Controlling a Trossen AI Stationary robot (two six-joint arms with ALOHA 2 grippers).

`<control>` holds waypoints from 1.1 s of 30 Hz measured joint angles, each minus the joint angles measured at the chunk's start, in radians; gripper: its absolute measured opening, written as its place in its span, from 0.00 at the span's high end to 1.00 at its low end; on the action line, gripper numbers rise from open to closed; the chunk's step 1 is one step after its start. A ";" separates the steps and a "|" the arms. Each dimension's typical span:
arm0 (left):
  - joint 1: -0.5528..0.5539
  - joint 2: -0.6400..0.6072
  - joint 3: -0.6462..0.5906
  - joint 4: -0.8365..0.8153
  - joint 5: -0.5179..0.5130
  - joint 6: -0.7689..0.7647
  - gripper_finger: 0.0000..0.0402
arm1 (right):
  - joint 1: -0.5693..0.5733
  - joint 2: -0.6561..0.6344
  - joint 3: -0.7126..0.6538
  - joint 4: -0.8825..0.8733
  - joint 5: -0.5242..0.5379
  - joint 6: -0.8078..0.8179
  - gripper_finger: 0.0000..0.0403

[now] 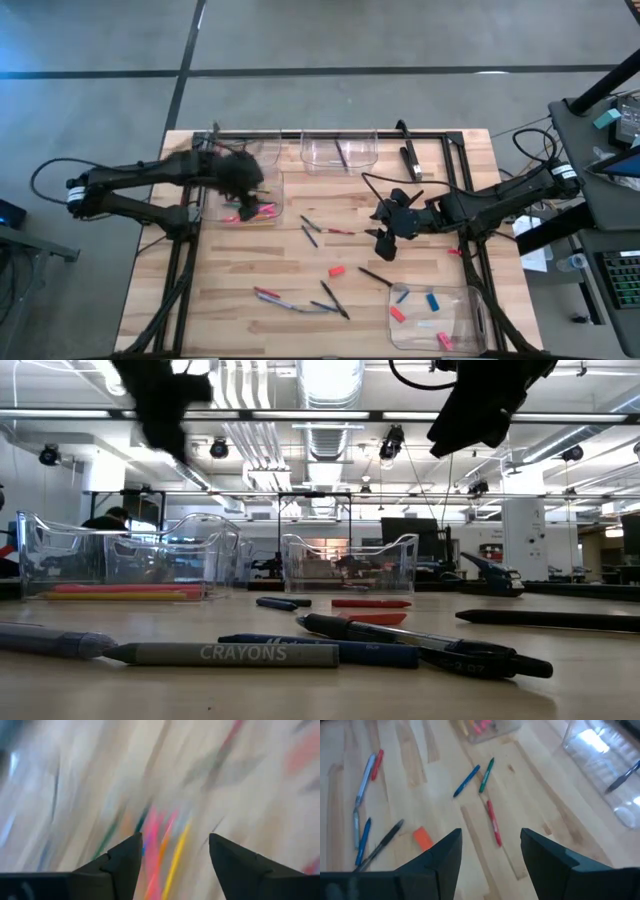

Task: Sort crayons/erasers/pens/pencils in bins
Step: Put the red crayon into the top left transparent bin

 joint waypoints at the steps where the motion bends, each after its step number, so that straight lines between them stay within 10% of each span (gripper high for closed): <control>1: -0.001 -0.018 0.019 0.097 0.038 -0.001 0.47 | -0.004 0.000 0.000 0.009 0.011 -0.003 0.52; 8: -0.006 -0.093 0.019 0.638 0.076 0.008 0.46 | -0.043 0.023 0.000 0.127 -0.011 -0.009 0.52; 33: -0.005 -0.076 -0.004 0.651 0.076 -0.079 0.46 | -0.172 0.507 0.002 0.368 -0.170 -0.024 0.52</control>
